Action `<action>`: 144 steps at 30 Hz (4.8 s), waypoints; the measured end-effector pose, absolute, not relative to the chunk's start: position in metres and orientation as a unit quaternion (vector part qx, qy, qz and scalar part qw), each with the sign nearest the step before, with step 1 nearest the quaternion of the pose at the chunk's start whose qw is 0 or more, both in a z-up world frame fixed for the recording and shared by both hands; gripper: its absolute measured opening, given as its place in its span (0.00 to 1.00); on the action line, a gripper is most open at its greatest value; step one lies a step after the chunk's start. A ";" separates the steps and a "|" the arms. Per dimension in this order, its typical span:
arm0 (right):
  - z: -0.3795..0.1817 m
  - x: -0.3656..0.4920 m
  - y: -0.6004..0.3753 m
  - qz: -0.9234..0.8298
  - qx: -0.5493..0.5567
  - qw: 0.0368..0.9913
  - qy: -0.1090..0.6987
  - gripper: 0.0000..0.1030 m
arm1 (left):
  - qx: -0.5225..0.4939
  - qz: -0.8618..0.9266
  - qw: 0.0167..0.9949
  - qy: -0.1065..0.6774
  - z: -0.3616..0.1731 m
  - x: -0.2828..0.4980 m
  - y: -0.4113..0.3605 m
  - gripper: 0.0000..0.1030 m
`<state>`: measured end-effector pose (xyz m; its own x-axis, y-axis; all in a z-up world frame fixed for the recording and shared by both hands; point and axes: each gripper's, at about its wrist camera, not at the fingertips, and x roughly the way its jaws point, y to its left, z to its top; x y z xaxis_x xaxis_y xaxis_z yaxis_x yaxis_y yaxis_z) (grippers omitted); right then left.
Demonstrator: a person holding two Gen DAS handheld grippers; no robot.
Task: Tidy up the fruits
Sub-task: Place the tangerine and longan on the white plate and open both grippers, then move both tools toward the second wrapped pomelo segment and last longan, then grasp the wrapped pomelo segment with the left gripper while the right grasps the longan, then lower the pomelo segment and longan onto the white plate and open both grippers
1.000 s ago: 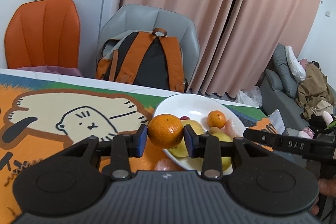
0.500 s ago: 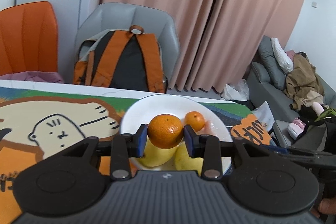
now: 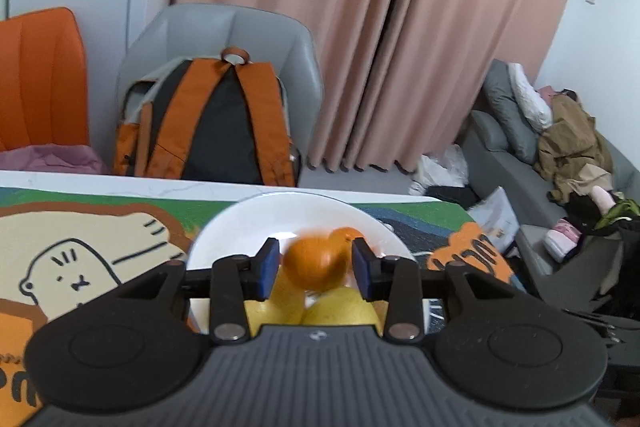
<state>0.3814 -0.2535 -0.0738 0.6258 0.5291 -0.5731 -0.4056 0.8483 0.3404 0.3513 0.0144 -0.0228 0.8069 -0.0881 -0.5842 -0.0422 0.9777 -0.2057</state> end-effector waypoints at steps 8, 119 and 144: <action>-0.080 0.381 -0.247 0.268 0.090 0.893 0.351 0.54 | -0.114 0.000 0.939 0.325 -0.031 0.338 0.027 0.38; -0.109 0.340 -0.230 0.276 0.071 0.883 0.373 0.24 | -0.075 0.058 0.916 0.391 -0.096 0.284 0.027 0.33; -0.083 0.348 -0.227 0.283 0.081 0.894 0.337 0.24 | -0.117 0.035 0.939 0.323 -0.046 0.254 0.055 0.32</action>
